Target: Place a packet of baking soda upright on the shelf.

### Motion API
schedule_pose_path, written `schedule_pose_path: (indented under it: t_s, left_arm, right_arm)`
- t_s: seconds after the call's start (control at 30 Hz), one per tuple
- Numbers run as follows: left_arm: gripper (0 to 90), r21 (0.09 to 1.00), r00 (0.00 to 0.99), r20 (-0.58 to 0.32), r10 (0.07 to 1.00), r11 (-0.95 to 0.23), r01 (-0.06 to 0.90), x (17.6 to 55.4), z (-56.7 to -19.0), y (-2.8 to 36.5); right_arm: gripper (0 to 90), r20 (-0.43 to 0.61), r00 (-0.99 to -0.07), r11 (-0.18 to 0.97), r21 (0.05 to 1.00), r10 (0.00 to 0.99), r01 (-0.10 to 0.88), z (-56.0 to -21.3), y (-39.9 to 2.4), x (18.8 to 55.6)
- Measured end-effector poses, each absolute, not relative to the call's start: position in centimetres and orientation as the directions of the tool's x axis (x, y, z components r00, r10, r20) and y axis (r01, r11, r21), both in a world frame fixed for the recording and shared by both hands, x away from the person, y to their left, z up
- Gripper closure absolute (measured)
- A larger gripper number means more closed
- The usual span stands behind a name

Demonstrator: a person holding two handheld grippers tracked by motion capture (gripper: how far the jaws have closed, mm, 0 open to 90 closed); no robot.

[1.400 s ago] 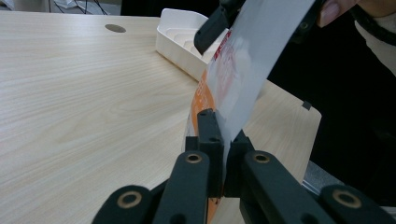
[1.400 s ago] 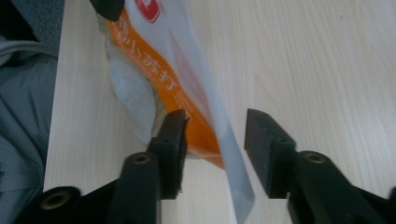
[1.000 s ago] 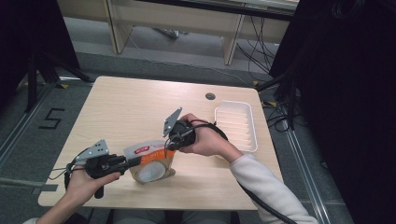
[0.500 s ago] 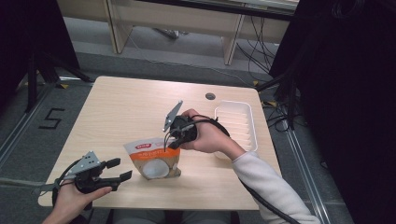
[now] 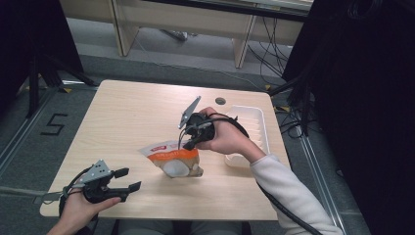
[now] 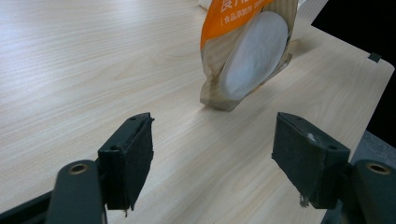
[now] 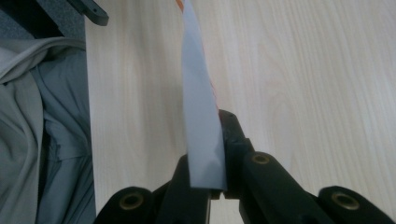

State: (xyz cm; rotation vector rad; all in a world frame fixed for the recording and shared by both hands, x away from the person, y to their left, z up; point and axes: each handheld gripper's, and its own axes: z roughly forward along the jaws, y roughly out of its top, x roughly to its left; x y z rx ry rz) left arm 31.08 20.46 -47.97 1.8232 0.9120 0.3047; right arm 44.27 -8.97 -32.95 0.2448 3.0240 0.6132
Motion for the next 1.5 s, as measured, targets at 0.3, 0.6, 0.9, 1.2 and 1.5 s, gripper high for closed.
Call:
schedule_pose_path:
  t_s: [0.3, 0.6, 0.9, 1.2, 1.5]
  left_arm:
    - [28.2, 0.873, 0.663, -0.224, 0.714, -0.156, 0.462, 31.1, -48.1, 20.3]
    - [28.7, 0.872, 0.663, -0.215, 0.717, -0.165, 0.46, 31.1, -48.0, 20.4]
    - [29.0, 0.874, 0.662, -0.211, 0.719, -0.165, 0.458, 31.1, -48.1, 20.4]
    - [29.3, 0.88, 0.67, -0.197, 0.715, -0.173, 0.443, 31.2, -48.0, 20.5]
    - [29.4, 0.881, 0.668, -0.198, 0.717, -0.168, 0.443, 31.2, -48.0, 20.4]
  right_arm:
    - [90.0, -0.007, -0.98, 0.888, 0.424, 0.201, 0.179, -31.7, -10.6, 44.9]
    - [90.0, -0.026, -0.974, 0.877, 0.44, 0.226, 0.192, -29.8, -12.3, 45.3]
    - [90.0, -0.045, -0.969, 0.865, 0.463, 0.241, 0.194, -28.4, -13.9, 45.8]
    - [90.0, -0.055, -0.96, 0.861, 0.458, 0.276, 0.221, -27.2, -15.5, 45.9]
    - [90.0, -0.076, -0.948, 0.846, 0.477, 0.308, 0.237, -26.2, -17.2, 45.9]
